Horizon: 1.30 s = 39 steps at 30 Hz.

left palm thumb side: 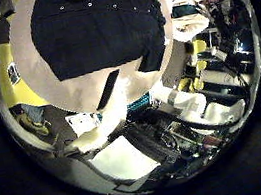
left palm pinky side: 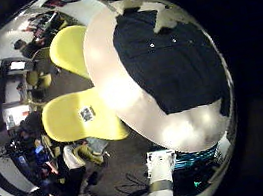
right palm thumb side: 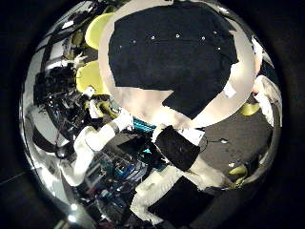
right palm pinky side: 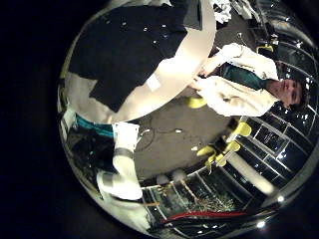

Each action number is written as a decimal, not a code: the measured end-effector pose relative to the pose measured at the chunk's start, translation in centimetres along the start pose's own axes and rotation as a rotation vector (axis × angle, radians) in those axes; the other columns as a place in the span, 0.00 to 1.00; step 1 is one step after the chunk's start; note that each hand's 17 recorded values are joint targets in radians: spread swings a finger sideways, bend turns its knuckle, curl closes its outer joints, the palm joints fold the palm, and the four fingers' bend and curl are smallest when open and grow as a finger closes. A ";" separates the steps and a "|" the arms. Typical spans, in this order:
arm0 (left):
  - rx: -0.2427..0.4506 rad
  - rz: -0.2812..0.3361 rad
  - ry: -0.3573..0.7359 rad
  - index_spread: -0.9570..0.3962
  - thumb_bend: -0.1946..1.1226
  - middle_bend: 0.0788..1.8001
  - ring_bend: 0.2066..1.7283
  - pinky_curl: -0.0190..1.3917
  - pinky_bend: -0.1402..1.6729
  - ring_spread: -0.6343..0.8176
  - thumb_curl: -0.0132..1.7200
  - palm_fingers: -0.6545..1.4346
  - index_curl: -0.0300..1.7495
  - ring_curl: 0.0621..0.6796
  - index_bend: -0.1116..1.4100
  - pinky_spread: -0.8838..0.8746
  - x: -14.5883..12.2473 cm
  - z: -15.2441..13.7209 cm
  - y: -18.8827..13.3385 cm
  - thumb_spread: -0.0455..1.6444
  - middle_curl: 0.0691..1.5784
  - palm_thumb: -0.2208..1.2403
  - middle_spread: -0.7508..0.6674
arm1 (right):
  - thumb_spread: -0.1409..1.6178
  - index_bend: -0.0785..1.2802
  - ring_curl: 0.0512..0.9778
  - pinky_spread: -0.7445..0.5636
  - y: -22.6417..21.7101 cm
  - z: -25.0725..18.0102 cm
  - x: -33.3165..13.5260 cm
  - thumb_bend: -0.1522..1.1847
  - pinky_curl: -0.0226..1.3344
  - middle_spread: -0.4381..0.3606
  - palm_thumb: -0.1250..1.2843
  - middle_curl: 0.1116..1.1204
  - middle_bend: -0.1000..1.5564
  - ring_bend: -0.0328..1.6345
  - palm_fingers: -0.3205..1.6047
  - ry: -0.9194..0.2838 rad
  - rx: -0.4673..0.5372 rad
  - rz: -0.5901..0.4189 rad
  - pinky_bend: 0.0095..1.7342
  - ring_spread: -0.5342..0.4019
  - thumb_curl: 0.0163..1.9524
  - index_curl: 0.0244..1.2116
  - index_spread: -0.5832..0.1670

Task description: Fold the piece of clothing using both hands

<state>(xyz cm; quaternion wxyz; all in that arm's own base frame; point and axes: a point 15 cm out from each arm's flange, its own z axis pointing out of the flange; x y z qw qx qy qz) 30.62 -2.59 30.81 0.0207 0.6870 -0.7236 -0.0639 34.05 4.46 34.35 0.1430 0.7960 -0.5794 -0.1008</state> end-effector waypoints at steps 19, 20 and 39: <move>-0.055 0.181 -0.096 0.65 0.12 0.06 0.32 0.25 0.23 0.55 0.16 0.44 0.23 0.16 0.18 0.64 -0.2 6.2 0.5 0.69 0.24 0.29 0.54 | 0.80 0.17 0.18 0.86 2.5 -0.7 3.7 0.10 0.21 0.54 0.42 0.25 0.23 0.39 0.30 -0.017 -0.014 0.067 0.27 0.70 0.15 0.21 0.35; -0.050 0.202 -0.104 0.65 0.11 0.04 0.33 0.26 0.24 0.55 0.16 0.43 0.22 0.17 0.17 0.64 -0.1 6.9 0.4 0.68 0.23 0.27 0.55 | 0.80 0.17 0.18 0.86 2.7 -0.6 4.0 0.10 0.21 0.54 0.42 0.25 0.23 0.39 0.30 -0.021 -0.020 0.074 0.27 0.70 0.15 0.21 0.35; -0.071 0.307 -0.224 0.71 0.13 0.07 0.34 0.26 0.30 0.66 0.18 0.37 0.20 0.18 0.19 0.69 1.1 15.0 0.3 0.55 0.20 0.22 0.64 | 0.80 0.18 0.18 0.85 4.5 -1.5 4.3 0.10 0.20 0.56 0.42 0.25 0.23 0.39 0.30 -0.016 0.013 0.069 0.28 0.70 0.15 0.21 0.35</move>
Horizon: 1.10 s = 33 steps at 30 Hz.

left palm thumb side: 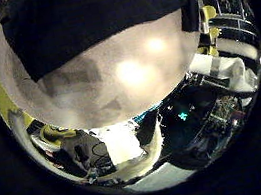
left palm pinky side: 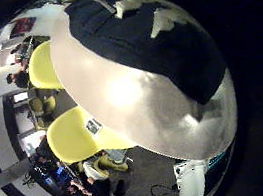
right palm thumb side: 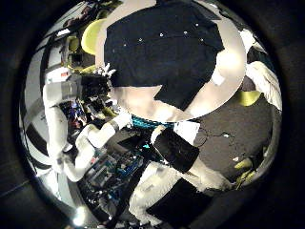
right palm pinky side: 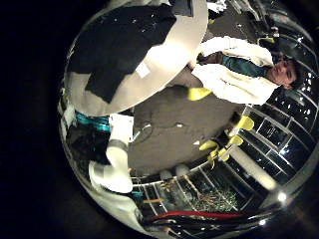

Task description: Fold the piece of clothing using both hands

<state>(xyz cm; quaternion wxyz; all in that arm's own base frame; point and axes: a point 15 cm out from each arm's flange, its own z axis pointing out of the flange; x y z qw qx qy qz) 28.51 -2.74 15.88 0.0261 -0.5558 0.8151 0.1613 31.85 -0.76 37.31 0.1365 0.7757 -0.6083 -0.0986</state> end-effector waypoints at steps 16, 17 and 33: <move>-0.031 -0.033 -0.046 0.68 0.14 0.13 0.28 0.23 0.23 0.60 0.19 0.45 0.22 0.14 0.22 0.66 -0.1 1.1 -1.1 0.57 0.22 0.31 0.55 | 0.80 0.18 0.18 0.85 2.0 -1.1 0.5 0.10 0.20 0.56 0.42 0.25 0.23 0.38 0.30 0.014 0.021 -0.006 0.28 0.70 0.16 0.22 0.35; -0.033 -0.038 -0.046 0.68 0.13 0.13 0.28 0.23 0.22 0.60 0.19 0.46 0.22 0.14 0.21 0.66 -0.1 1.1 -1.1 0.57 0.22 0.32 0.54 | 0.80 0.18 0.18 0.85 2.0 -1.1 0.5 0.10 0.20 0.56 0.42 0.25 0.23 0.38 0.30 0.014 0.021 -0.006 0.28 0.70 0.16 0.22 0.35; 0.076 -0.089 -0.059 0.39 0.14 0.44 0.54 0.27 0.36 0.11 0.19 0.81 0.38 0.46 0.37 0.21 -1.3 -3.1 -4.3 0.73 0.46 0.51 0.23 | 0.80 0.18 0.18 0.85 3.1 -1.1 1.8 0.10 0.19 0.50 0.42 0.25 0.23 0.39 0.32 0.011 0.015 -0.011 0.27 0.68 0.16 0.22 0.34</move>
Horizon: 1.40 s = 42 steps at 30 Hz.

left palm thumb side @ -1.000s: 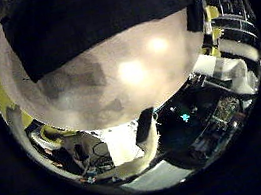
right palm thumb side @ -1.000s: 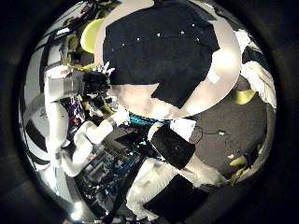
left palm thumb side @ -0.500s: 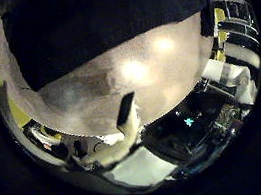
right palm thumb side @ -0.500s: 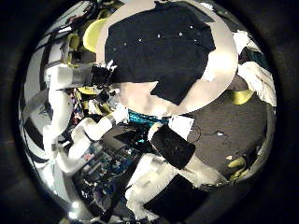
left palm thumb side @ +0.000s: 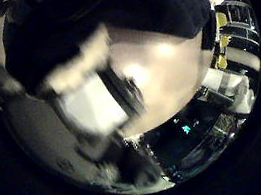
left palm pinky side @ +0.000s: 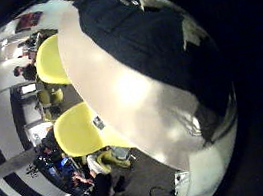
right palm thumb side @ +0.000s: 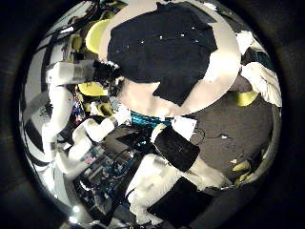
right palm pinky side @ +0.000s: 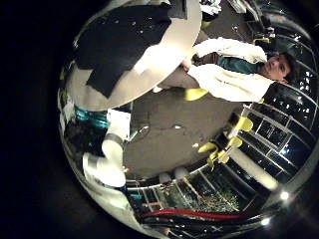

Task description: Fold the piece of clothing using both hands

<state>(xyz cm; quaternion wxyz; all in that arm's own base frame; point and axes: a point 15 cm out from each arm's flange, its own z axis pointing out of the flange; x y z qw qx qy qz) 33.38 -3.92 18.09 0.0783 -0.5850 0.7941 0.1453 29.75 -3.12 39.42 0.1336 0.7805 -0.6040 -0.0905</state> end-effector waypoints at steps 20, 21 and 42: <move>0.043 -0.024 -0.015 0.26 0.14 0.50 0.62 0.37 0.47 0.09 0.17 0.73 0.60 0.67 0.41 0.10 -1.8 -7.3 -2.4 0.79 0.60 0.52 0.17 | 0.73 0.17 0.25 0.64 -3.7 17.9 -1.7 0.09 0.20 0.45 0.43 0.28 0.26 0.48 0.29 -0.031 -0.138 -0.133 0.36 0.46 0.17 0.21 0.41; 0.040 -0.025 -0.015 0.26 0.14 0.50 0.63 0.37 0.47 0.09 0.17 0.72 0.61 0.67 0.41 0.10 -1.8 -7.3 -2.3 0.79 0.60 0.52 0.17 | 0.72 0.17 0.24 0.65 -4.0 18.6 -2.0 0.09 0.20 0.46 0.43 0.28 0.26 0.48 0.28 -0.026 -0.131 -0.140 0.36 0.47 0.17 0.21 0.42; 0.023 -0.029 -0.019 0.23 0.14 0.51 0.65 0.43 0.47 0.09 0.17 0.70 0.71 0.72 0.37 0.10 -2.1 -8.0 -1.5 0.79 0.64 0.52 0.16 | 0.68 0.15 0.27 0.55 -10.0 23.5 -4.0 0.11 0.19 0.47 0.48 0.30 0.30 0.56 0.41 0.081 -0.065 -0.095 0.42 0.40 0.17 0.19 0.50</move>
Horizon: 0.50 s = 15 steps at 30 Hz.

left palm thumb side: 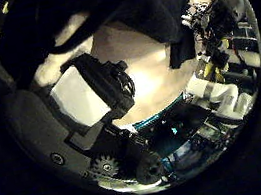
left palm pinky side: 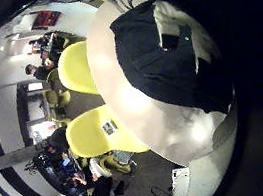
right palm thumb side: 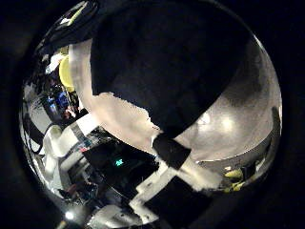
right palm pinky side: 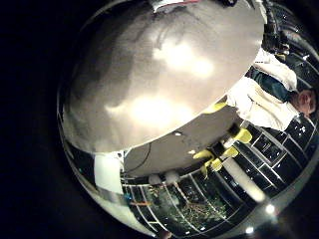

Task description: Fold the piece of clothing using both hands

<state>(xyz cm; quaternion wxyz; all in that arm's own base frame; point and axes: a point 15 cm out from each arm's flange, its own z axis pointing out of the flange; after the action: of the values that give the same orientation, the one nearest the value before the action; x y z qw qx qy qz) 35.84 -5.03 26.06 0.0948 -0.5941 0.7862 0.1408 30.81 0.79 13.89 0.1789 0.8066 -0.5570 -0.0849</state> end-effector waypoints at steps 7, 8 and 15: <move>0.008 0.003 -0.002 0.23 0.14 0.51 0.65 0.44 0.47 0.09 0.17 0.70 0.73 0.73 0.36 0.09 -0.4 -0.5 -0.2 0.79 0.65 0.52 0.16 | 0.67 0.30 0.42 0.35 -1.8 -1.3 0.6 0.12 0.29 0.27 0.62 0.48 0.49 0.70 0.71 0.045 0.090 0.026 0.61 0.28 0.20 0.27 0.27; 0.008 0.002 -0.002 0.23 0.14 0.51 0.65 0.44 0.46 0.09 0.17 0.70 0.73 0.73 0.36 0.09 -0.5 -0.6 -0.2 0.79 0.65 0.52 0.16 | 0.67 0.36 0.45 0.35 -2.0 -1.6 0.7 0.13 0.31 0.25 0.64 0.52 0.52 0.71 0.75 0.047 0.104 0.029 0.63 0.28 0.20 0.30 0.24; 0.011 0.013 0.000 0.23 0.14 0.50 0.64 0.45 0.46 0.09 0.17 0.70 0.74 0.73 0.35 0.09 -0.6 -0.7 -0.4 0.79 0.65 0.52 0.16 | 0.68 0.70 0.56 0.37 -2.1 -2.9 1.3 0.16 0.41 0.24 0.79 0.69 0.69 0.78 0.75 0.049 0.143 0.037 0.72 0.28 0.24 0.52 0.21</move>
<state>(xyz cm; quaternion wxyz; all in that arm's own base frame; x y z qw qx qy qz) 36.43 -4.82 26.89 0.0974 -0.5883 0.7910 0.1371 34.08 0.81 15.89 0.1361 0.8087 -0.5719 -0.0217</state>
